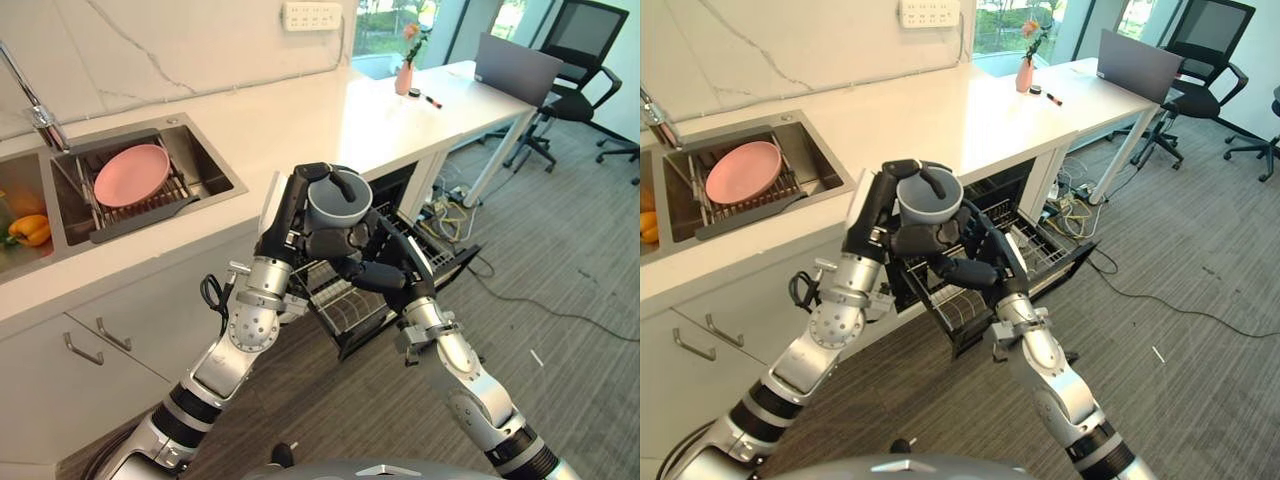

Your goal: Place the dishes in the dishwasher.

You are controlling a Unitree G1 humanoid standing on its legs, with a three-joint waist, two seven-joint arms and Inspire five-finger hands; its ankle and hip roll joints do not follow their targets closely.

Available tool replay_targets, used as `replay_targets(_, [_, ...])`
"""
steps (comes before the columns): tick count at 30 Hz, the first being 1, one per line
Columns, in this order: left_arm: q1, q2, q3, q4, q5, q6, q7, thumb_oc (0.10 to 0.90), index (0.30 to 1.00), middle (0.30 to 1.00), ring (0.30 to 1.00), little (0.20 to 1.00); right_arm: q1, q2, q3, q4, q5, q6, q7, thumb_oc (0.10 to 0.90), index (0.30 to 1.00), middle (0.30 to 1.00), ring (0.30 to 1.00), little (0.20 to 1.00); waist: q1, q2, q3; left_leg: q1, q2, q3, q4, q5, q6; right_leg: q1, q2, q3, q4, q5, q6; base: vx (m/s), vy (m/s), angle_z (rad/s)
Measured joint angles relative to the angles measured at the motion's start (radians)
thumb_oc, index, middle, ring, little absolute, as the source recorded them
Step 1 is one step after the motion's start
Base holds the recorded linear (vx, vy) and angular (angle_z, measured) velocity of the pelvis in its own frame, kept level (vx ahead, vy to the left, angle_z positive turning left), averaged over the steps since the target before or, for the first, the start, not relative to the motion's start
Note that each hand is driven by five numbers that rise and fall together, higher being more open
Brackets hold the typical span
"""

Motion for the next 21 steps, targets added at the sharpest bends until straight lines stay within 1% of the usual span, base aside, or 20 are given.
replay_targets(2, [0.0, 0.001, -0.003, 0.0, 0.0, 0.0, -0.003, 0.4, 0.3, 0.3, 0.3, 0.3, 0.0, -0.004, 0.001, 0.0, 0.001, 0.0, 0.002, 0.8, 0.9, 0.9, 0.9, 0.9, 0.001, 0.0, 0.0, -0.001, 0.0, 0.0, 0.0, 0.0, 0.0, 0.0, 0.0, 0.0, 0.0, 0.0, 0.0, 0.0, 0.0, 0.0])
replay_targets(6, [0.0, 0.006, -0.016, 0.0, -0.014, 0.0, -0.028, 0.4, 0.3, 0.3, 0.3, 0.3, -0.027, -0.054, 0.031, 0.001, 0.021, 0.003, 0.01, 0.8, 0.9, 0.9, 0.9, 0.9, 0.002, 0.0, 0.0, -0.002, 0.0, 0.0, 0.0, -0.003, -0.004, 0.002, 0.0, -0.001, 0.0, 0.0, 0.0, 0.0, 0.0, 0.0])
replay_targets(10, [-0.007, 0.007, -0.038, -0.001, -0.031, 0.0, -0.054, 0.4, 0.3, 0.3, 0.3, 0.3, -0.046, -0.058, 0.041, 0.003, 0.06, 0.016, 0.024, 0.8, 0.9, 0.9, 0.9, 0.9, 0.003, -0.001, 0.0, -0.004, 0.0, -0.003, 0.0, -0.003, -0.005, 0.002, 0.0, -0.002, 0.0, 0.0, 0.0, 0.0, 0.0, 0.0])
replay_targets(12, [-0.021, 0.006, -0.077, -0.002, -0.061, 0.0, -0.069, 0.4, 0.3, 0.3, 0.3, 0.3, -0.079, -0.063, 0.052, 0.03, 0.116, 0.028, 0.025, 0.8, 0.9, 0.9, 0.9, 0.9, 0.007, -0.002, 0.001, -0.002, -0.001, -0.007, 0.0, 0.001, 0.0, 0.002, 0.0, -0.006, 0.0, 0.0, 0.0, -0.01, -0.003, 0.05])
replay_targets(13, [-0.028, 0.008, -0.085, -0.002, -0.066, 0.002, -0.075, 0.4, 0.3, 0.3, 0.3, 0.3, -0.085, -0.066, 0.057, 0.036, 0.125, 0.029, 0.023, 0.8, 0.9, 0.9, 0.9, 0.9, 0.009, -0.003, 0.001, -0.005, -0.002, -0.009, 0.0, 0.002, 0.0, 0.002, 0.0, -0.007, 0.0, 0.0, 0.0, -0.01, 0.001, 0.07])
replay_targets(15, [-0.039, 0.02, -0.092, -0.002, -0.083, 0.01, -0.082, 0.4, 0.3, 0.3, 0.3, 0.3, -0.108, -0.083, 0.069, 0.049, 0.153, 0.03, 0.025, 0.8, 0.9, 0.9, 0.9, 0.9, 0.011, -0.003, 0.001, -0.003, -0.002, -0.012, 0.0, 0.003, 0.0, 0.002, 0.0, -0.015, 0.0, 0.0, 0.0, 0.0, 0.003, 0.05])
replay_targets(19, [-0.046, 0.021, -0.09, -0.001, -0.115, 0.023, -0.095, 0.4, 0.3, 0.3, 0.3, 0.3, -0.111, -0.083, 0.069, 0.055, 0.163, 0.03, 0.027, 0.8, 0.9, 0.9, 0.9, 0.9, 0.018, -0.003, 0.001, -0.003, -0.002, -0.015, 0.0, 0.003, 0.0, 0.002, 0.0, -0.019, 0.001, 0.0, 0.0, 0.0, 0.001, 0.02])
replay_targets(20, [-0.046, 0.021, -0.09, -0.001, -0.123, 0.025, -0.096, 0.4, 0.3, 0.3, 0.3, 0.3, -0.111, -0.081, 0.069, 0.057, 0.164, 0.03, 0.029, 0.706, 0.759, 0.759, 0.759, 0.759, 0.019, -0.004, 0.001, -0.004, -0.002, -0.015, 0.0, 0.003, 0.0, 0.002, 0.0, -0.019, 0.001, 0.0, 0.0, 0.0, 0.0, 0.0])
replay_targets(21, [-0.046, 0.021, -0.09, -0.001, -0.132, 0.026, -0.096, 0.4, 0.3, 0.3, 0.3, 0.3, -0.111, -0.078, 0.069, 0.059, 0.164, 0.03, 0.029, 0.4, 0.3, 0.3, 0.3, 0.3, 0.02, -0.004, 0.002, -0.005, -0.002, -0.015, 0.0, 0.002, -0.001, 0.002, 0.0, -0.019, 0.001, 0.0, 0.0, 0.0, 0.0, 0.0])
